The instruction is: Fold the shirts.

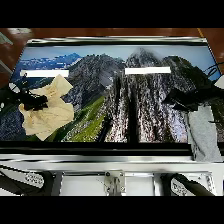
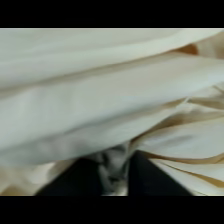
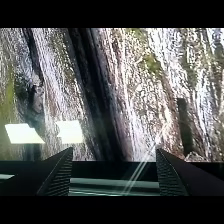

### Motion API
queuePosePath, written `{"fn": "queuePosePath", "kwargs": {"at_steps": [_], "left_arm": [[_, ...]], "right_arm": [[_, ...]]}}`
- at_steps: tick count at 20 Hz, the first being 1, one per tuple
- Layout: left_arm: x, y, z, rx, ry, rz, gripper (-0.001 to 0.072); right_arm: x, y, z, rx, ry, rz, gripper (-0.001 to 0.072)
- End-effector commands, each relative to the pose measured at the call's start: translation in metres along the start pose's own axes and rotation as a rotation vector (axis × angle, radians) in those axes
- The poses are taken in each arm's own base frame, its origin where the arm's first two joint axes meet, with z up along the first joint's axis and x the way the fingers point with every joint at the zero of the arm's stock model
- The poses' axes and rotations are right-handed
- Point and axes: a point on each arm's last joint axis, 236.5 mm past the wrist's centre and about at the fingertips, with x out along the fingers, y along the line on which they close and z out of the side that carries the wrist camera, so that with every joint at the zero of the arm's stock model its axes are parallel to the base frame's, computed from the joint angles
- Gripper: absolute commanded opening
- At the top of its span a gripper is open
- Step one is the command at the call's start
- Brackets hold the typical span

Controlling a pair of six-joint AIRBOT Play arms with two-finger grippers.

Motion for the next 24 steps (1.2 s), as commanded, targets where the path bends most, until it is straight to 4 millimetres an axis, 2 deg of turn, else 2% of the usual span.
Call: {"fn": "queuePosePath", "kwargs": {"at_steps": [1,2,4,6,8,9,11,13,15,17,19,20,21,22,24], "left_arm": [[-0.009,-0.016,-0.005,-0.006,0.022,-0.060,0.0040],[-0.021,-0.028,-0.002,0.008,0.003,-0.101,0.0040],[-0.065,-0.070,0.014,0.062,-0.113,-0.212,0.0040],[-0.123,-0.130,0.017,0.171,-0.239,-0.311,0.0039],[-0.171,-0.195,-0.007,0.316,-0.311,-0.381,0.0039],[-0.190,-0.231,-0.027,0.399,-0.331,-0.420,0.0040],[-0.206,-0.295,-0.073,0.538,-0.320,-0.501,0.0040],[-0.201,-0.357,-0.135,0.641,-0.246,-0.585,0.0040],[-0.186,-0.412,-0.198,0.734,-0.184,-0.656,0.0040],[-0.162,-0.455,-0.260,0.803,-0.117,-0.708,0.0040],[-0.132,-0.483,-0.311,0.809,-0.033,-0.741,0.0042],[-0.113,-0.487,-0.323,0.799,0.001,-0.726,0.0156],[-0.100,-0.484,-0.325,0.757,0.035,-0.703,0.0505],[-0.091,-0.478,-0.316,0.704,0.061,-0.678,0.0707],[-0.092,-0.449,-0.270,0.621,0.076,-0.631,0.0706]], "right_arm": [[0.000,0.010,0.005,0.008,-0.021,0.043,0.0643],[0.000,0.012,0.010,0.010,-0.041,0.050,0.0643],[-0.002,0.015,0.023,0.009,-0.095,0.063,0.0643],[-0.002,0.016,0.021,-0.012,-0.089,0.068,0.0643],[-0.005,0.015,0.011,-0.043,-0.056,0.055,0.0643],[-0.009,0.011,0.006,-0.061,-0.051,0.033,0.0643],[-0.024,0.000,-0.004,-0.092,-0.054,-0.035,0.0643],[-0.043,-0.012,-0.019,-0.121,-0.054,-0.112,0.0643],[-0.062,-0.020,-0.036,-0.147,-0.044,-0.172,0.0643],[-0.078,-0.026,-0.052,-0.174,-0.031,-0.215,0.0643],[-0.086,-0.033,-0.060,-0.179,-0.027,-0.251,0.0643],[-0.086,-0.034,-0.062,-0.179,-0.018,-0.256,0.0643],[-0.085,-0.034,-0.061,-0.183,-0.016,-0.256,0.0643],[-0.084,-0.035,-0.058,-0.185,-0.020,-0.256,0.0643],[-0.081,-0.038,-0.054,-0.188,-0.019,-0.267,0.0643]]}}
